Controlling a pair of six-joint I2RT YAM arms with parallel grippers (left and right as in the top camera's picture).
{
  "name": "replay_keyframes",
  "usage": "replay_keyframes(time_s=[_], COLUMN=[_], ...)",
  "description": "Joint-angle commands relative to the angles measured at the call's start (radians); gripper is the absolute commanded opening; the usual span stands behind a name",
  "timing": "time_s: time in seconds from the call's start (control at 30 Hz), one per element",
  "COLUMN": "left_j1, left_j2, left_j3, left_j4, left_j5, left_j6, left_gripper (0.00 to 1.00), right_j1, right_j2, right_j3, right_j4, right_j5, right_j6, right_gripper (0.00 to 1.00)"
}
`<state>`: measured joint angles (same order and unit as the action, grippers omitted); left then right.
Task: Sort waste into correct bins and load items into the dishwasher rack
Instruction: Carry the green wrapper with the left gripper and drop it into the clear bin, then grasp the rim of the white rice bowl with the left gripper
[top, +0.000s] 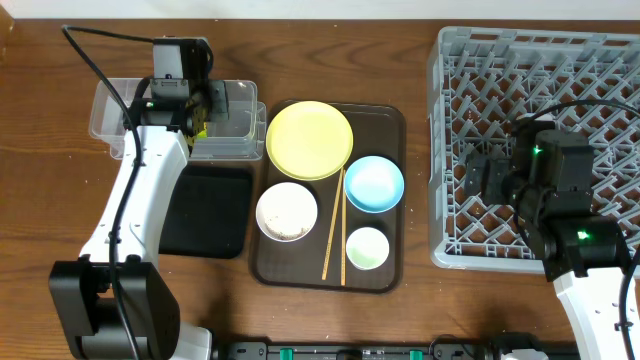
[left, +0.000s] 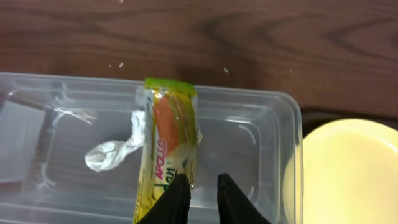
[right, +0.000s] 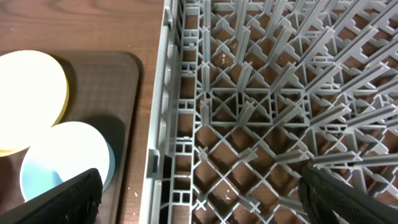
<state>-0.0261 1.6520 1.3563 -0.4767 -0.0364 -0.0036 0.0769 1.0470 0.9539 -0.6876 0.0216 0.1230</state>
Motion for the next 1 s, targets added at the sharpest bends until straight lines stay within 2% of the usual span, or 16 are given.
replay_keyframes(time_s=[0.0, 0.4, 0.5, 0.87, 0.97], left_j1=[0.01, 0.039, 0.039, 0.034, 0.019], left_j2=[0.032, 0.182, 0.184, 0.068, -0.018], left_j3=[0.005, 0.004, 0.005, 0.006, 0.006], left_j4=[0.008, 0.007, 0.009, 0.008, -0.002], left_j5=[-0.04, -0.043, -0.043, -0.04, 0.039], left_j6=[-0.006, -0.006, -0.006, -0.006, -0.007], left_gripper=[0.19, 0.19, 0.36, 0.38, 0.4], right_j1=[-0.005, -0.005, -0.005, -0.005, -0.005], right_j2=[-0.001, -0.001, -0.001, -0.001, -0.001], right_j3=[0.02, 0.02, 0.02, 0.02, 0.02], right_j4=[-0.002, -0.002, -0.002, -0.002, -0.002], right_j5=[-0.003, -0.003, -0.003, -0.003, -0.003], right_j6=[0.011, 0.011, 0.011, 0.011, 0.011], right_gripper=[0.99, 0.99, 0.99, 0.99, 0.99])
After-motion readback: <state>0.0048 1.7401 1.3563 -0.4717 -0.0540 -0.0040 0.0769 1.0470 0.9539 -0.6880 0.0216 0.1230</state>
